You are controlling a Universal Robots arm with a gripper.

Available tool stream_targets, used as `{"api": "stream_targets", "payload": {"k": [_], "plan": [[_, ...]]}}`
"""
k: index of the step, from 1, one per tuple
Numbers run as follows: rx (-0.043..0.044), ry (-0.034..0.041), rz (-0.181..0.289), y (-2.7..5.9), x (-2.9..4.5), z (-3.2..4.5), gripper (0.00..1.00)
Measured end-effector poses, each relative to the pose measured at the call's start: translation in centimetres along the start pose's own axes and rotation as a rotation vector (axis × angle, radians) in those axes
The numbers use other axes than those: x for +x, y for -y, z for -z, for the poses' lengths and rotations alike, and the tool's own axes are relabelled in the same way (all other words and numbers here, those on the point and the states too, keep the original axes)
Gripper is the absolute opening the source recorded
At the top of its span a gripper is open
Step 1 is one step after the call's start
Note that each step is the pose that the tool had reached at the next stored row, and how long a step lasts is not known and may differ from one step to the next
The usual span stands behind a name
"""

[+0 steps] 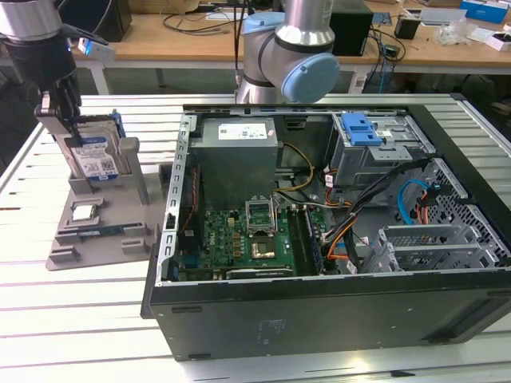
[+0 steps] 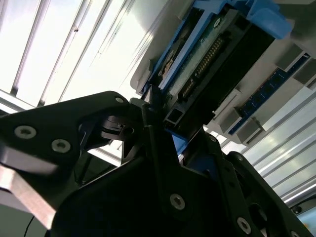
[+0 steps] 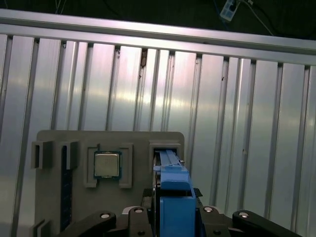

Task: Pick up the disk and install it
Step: 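Pick up the disk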

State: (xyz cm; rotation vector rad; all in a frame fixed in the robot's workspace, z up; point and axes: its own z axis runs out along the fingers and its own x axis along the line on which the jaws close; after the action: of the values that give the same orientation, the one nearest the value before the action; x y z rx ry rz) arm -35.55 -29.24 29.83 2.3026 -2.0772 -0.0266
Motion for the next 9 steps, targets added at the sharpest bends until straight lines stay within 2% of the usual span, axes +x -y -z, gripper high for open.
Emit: {"api": "stream_targets", "payload": {"k": [9], "plan": [[0.0,0.0001,0.0,-0.05,-0.06,1.53,0.37]]}}
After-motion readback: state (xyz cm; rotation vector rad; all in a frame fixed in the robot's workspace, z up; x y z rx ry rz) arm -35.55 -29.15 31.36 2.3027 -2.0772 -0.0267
